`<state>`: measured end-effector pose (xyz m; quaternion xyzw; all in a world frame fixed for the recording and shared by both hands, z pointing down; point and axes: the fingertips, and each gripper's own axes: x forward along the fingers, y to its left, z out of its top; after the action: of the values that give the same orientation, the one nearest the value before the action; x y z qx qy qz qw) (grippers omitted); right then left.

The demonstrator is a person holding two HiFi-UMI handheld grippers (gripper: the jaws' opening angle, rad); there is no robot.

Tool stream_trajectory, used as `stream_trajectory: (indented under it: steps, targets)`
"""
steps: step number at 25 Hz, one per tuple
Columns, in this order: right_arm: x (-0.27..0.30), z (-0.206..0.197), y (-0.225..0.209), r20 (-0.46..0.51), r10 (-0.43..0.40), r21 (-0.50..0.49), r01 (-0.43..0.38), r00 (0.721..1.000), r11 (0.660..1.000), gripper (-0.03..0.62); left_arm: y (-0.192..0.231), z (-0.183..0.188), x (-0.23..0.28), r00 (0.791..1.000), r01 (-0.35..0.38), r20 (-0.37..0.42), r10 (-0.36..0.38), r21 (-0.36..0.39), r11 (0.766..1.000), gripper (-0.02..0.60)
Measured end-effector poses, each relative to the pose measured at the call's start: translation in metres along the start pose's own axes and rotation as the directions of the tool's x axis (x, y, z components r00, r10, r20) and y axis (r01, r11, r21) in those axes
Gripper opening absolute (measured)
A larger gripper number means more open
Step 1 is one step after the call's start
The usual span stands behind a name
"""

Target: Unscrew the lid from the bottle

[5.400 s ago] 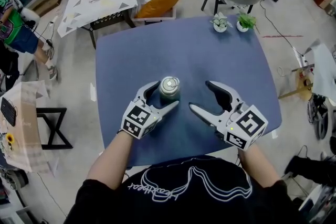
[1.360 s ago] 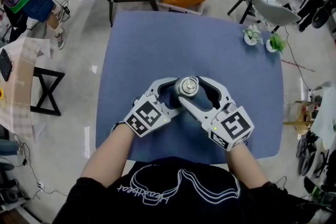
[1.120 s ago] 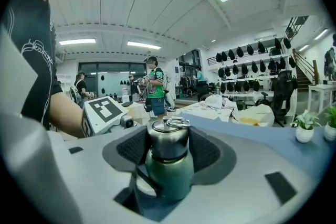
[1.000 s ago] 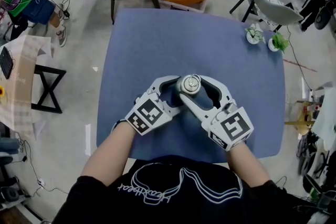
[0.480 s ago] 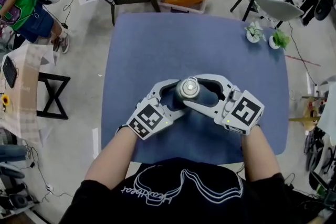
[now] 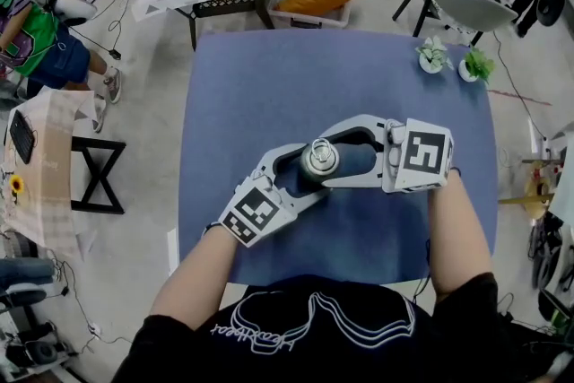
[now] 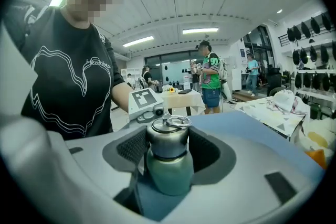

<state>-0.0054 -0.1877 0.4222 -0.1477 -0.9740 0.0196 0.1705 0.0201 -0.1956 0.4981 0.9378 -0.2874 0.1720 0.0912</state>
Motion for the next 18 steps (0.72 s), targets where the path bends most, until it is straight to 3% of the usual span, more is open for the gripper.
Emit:
stream_trajectory:
  steps: [6, 7, 8, 10, 12, 15, 18]
  targets:
    - [0.000, -0.001, -0.001, -0.020, -0.023, 0.005, 0.023, 1.000, 1.000, 0.259, 0.001, 0.000, 0.000, 1.000, 0.001, -0.002, -0.001, 0.001, 1.000, 0.351]
    - [-0.001, 0.000, 0.000, -0.017, -0.037, 0.019, 0.038, 0.999, 0.999, 0.279, 0.000, 0.001, -0.001, 1.000, 0.001, -0.002, -0.001, 0.000, 1.000, 0.351]
    - [-0.002, 0.002, 0.000, -0.007, -0.057, 0.034, 0.058, 0.998, 0.998, 0.349, 0.001, 0.001, -0.001, 1.000, 0.001, -0.002, -0.001, 0.000, 1.000, 0.351]
    - [-0.005, 0.009, -0.002, 0.037, -0.125, 0.071, 0.122, 0.992, 0.990, 0.368, 0.002, 0.001, -0.001, 1.000, 0.001, 0.000, -0.001, 0.003, 1.000, 0.351]
    - [-0.008, 0.014, -0.003, 0.087, -0.224, 0.123, 0.213, 0.971, 0.969, 0.334, 0.001, -0.001, -0.002, 1.000, 0.001, -0.001, -0.001, 0.003, 1.000, 0.351]
    - [-0.011, 0.019, 0.001, 0.128, -0.360, 0.189, 0.334, 0.924, 0.923, 0.336, 0.000, -0.001, -0.002, 1.000, -0.001, -0.004, 0.001, 0.000, 1.000, 0.351]
    - [-0.010, 0.015, 0.001, 0.070, -0.487, 0.223, 0.463, 0.870, 0.858, 0.316, 0.000, 0.002, 0.000, 1.000, -0.001, -0.003, 0.001, 0.001, 1.000, 0.351]
